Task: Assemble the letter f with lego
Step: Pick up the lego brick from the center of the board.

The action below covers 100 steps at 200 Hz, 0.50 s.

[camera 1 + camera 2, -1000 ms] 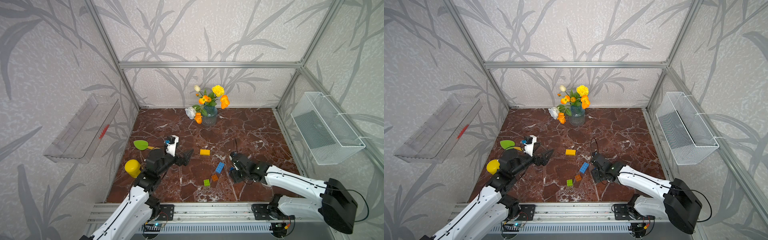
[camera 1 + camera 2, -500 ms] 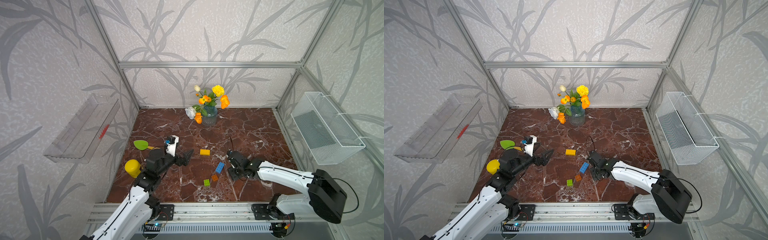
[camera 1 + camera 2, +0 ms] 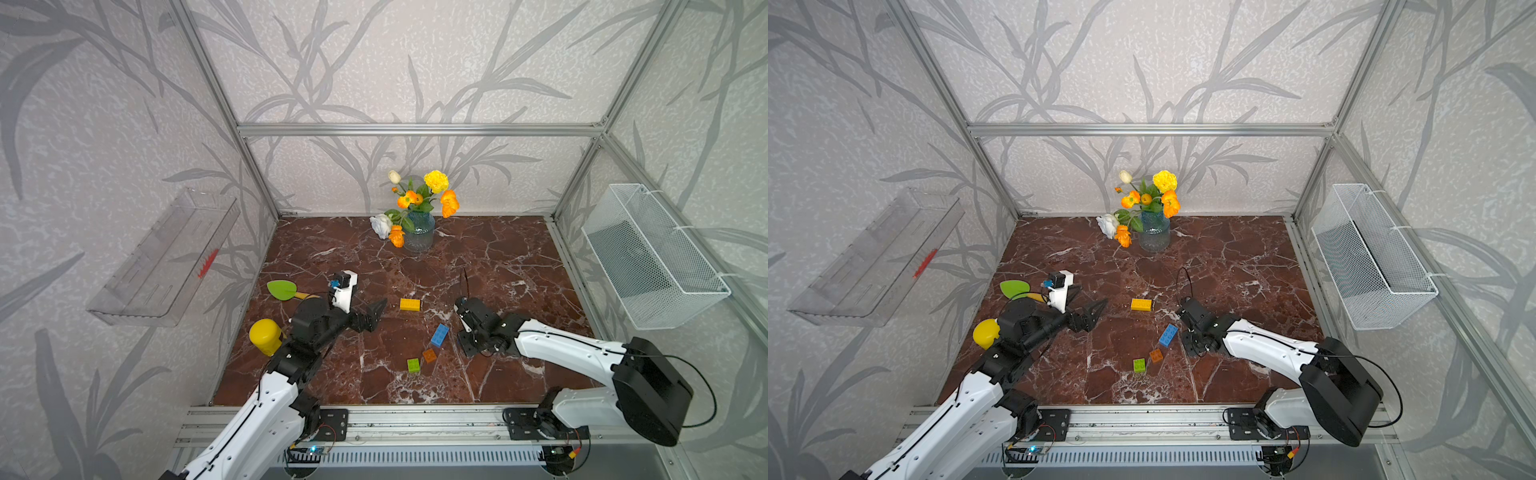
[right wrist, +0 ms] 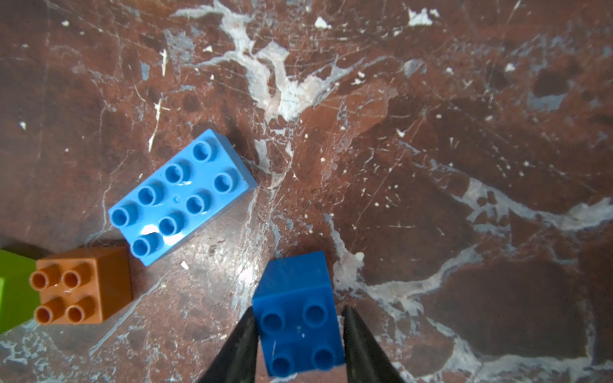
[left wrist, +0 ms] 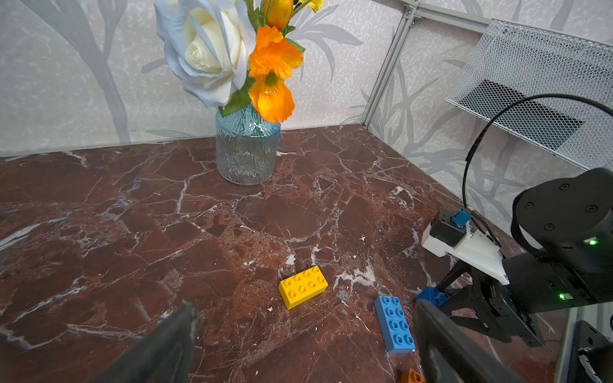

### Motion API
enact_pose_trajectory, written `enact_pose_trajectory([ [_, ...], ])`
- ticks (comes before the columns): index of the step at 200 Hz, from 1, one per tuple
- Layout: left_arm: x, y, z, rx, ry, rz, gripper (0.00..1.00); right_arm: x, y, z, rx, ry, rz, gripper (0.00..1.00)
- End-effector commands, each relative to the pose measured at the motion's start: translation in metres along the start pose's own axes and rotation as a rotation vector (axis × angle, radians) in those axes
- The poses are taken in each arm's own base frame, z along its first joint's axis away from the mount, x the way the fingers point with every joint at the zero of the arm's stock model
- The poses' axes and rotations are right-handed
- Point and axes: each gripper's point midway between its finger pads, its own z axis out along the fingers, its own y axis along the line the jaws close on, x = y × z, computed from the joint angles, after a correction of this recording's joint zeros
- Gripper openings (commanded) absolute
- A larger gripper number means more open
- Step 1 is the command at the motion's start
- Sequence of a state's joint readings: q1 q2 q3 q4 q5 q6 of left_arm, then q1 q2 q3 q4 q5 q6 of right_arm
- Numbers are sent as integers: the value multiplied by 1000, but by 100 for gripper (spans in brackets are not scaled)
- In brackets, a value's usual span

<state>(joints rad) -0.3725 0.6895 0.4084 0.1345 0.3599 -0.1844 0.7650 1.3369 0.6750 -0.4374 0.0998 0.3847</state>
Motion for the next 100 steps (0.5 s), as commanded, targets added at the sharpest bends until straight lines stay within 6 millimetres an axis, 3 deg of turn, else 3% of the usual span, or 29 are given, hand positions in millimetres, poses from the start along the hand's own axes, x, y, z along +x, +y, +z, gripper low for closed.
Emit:
enact_pose_trajectory([
  [1, -12, -4, -3, 4, -25, 9, 99, -5, 2, 0, -12, -4, 0, 42],
  [57, -13, -4, -3, 4, -27, 6, 99, -11, 0, 0, -32, -6, 22, 30],
  [100, -14, 1, -3, -23, -35, 2, 99, -43, -7, -11, -47, -51, -2, 27],
])
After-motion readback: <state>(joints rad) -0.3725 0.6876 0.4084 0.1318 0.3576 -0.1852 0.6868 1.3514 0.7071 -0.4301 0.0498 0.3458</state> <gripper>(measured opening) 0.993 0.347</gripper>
